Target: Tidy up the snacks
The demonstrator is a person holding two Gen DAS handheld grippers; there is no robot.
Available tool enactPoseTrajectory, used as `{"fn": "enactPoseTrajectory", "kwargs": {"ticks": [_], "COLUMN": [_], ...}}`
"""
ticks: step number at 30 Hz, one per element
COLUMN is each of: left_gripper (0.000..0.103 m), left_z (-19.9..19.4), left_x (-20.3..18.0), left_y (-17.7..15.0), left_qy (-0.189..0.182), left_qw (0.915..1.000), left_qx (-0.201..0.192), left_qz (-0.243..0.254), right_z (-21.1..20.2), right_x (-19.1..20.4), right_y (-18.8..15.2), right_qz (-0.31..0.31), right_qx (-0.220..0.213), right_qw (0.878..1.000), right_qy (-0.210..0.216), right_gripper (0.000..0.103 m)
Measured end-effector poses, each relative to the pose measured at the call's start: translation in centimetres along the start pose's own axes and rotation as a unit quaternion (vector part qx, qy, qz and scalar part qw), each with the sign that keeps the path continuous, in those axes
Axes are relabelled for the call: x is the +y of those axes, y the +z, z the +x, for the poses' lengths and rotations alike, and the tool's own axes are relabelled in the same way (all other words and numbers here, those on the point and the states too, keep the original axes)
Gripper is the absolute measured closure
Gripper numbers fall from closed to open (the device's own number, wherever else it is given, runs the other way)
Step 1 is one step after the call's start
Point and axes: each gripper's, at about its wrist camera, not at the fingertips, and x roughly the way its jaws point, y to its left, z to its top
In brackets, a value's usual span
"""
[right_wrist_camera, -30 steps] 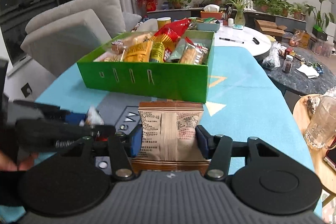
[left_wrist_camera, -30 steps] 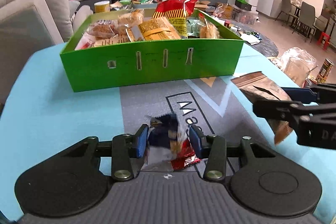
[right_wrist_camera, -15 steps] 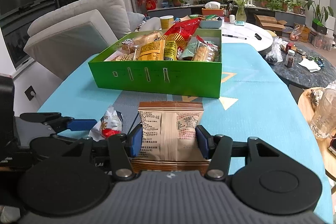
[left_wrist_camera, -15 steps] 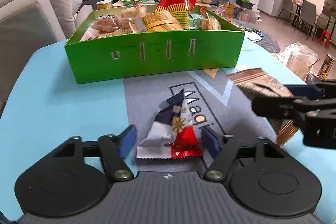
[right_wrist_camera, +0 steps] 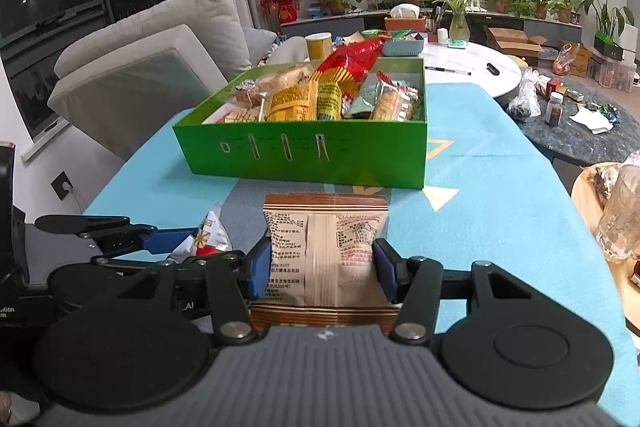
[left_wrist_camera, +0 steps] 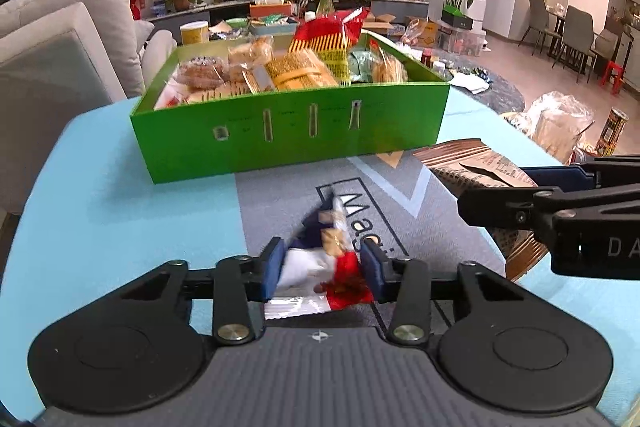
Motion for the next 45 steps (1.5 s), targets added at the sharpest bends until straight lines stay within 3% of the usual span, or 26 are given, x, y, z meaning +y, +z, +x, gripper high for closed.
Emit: {"fn": "enactPoseTrajectory", "kwargs": {"ticks": [9, 13, 15, 19, 24, 26, 27, 37, 45], "left_gripper": [0.072, 0.036, 0.036, 0.036, 0.040, 0.063, 0.064, 0.067, 0.067], "left_z": [-2.4, -2.6, -2.2, -0.9, -0.2, 0.1, 0.3, -1.7, -4.6], "left_x": [0.7, 1.3, 1.3, 1.2, 1.0, 0.8, 0.7, 0.4, 0.7], "left_y": [0.6, -0.8, -1.5, -1.9, -1.3, -1.2, -1.2, -0.5, 0.9], "left_qy": [0.002, 0.008, 0.008, 0.002, -0.004, -0.008, -0.012, -0.009, -0.004], "left_qw": [0.9997, 0.9999, 0.9999, 0.9995, 0.9996, 0.9995, 0.9994, 1.0000, 0.9992], "left_qx": [-0.024, -0.007, 0.006, 0.029, 0.026, 0.028, 0.030, -0.001, -0.040], "left_qz": [-0.008, -0.014, -0.006, -0.012, -0.012, -0.007, -0.007, 0.004, 0.005], "right_z": [-1.5, -2.0, -1.9, -1.3, -1.2, -1.0, -0.9, -0.6, -2.5], "right_x": [1.1, 1.0, 0.9, 0.7, 0.7, 0.5, 0.4, -0.2, 0.9], "right_y": [0.9, 0.8, 0.6, 0.4, 0.2, 0.2, 0.1, 0.0, 0.5], "right_qz": [-0.004, -0.004, -0.001, 0.011, 0.007, 0.009, 0.011, 0.029, 0.016], "right_qx": [-0.025, -0.028, -0.027, -0.016, -0.011, -0.010, -0.009, -0.006, -0.031], "right_qw": [1.000, 1.000, 1.000, 1.000, 1.000, 1.000, 1.000, 1.000, 0.999], "right_qy": [0.004, 0.001, 0.000, 0.003, 0.008, 0.008, 0.008, 0.008, 0.012], "right_gripper": [0.018, 0.018, 0.018, 0.018, 0.018, 0.018, 0.018, 0.018, 0.018]}}
